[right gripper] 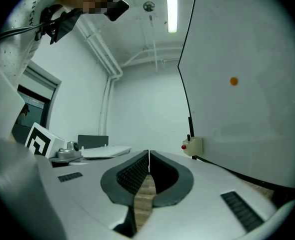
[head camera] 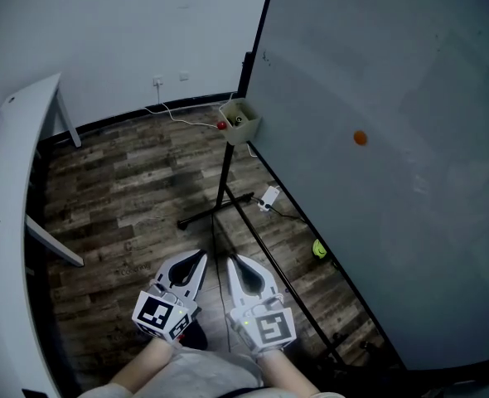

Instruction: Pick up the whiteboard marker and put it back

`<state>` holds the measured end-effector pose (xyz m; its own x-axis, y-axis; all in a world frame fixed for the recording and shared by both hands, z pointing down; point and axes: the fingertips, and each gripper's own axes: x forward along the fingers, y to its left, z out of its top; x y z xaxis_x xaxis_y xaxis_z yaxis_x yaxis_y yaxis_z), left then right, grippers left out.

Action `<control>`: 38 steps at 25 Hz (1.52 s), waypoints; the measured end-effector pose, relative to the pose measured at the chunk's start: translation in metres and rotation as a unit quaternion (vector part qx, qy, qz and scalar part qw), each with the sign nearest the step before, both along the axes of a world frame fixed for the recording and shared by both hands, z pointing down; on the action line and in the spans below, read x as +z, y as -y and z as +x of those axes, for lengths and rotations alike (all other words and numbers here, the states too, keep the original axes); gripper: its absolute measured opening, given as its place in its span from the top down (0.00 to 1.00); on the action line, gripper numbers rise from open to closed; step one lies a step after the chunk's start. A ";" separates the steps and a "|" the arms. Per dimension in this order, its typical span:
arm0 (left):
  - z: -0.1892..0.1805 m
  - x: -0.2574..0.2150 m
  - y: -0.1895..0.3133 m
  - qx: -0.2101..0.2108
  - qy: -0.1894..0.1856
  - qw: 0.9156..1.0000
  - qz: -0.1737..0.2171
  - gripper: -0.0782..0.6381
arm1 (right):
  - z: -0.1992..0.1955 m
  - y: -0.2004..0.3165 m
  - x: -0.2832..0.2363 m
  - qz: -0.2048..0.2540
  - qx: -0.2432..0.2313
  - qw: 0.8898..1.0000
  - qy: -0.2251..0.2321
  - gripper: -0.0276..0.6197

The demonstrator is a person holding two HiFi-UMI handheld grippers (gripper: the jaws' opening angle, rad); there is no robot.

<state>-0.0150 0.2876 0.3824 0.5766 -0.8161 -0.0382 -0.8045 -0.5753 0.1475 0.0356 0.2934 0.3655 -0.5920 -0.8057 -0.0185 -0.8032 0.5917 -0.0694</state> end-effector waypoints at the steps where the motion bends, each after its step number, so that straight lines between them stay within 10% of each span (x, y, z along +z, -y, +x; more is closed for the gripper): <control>1: -0.002 0.001 0.008 0.002 0.000 1.000 -0.003 0.87 | -0.004 0.009 0.002 -0.002 0.000 1.000 0.002 0.93; 21: -0.087 0.023 0.136 0.021 -0.012 0.999 -0.021 0.87 | -0.095 0.142 0.020 -0.016 0.010 1.000 0.001 0.93; 38: -0.070 0.039 0.190 0.040 -0.014 0.999 -0.034 0.87 | -0.075 0.193 0.042 -0.037 0.031 0.999 -0.001 0.92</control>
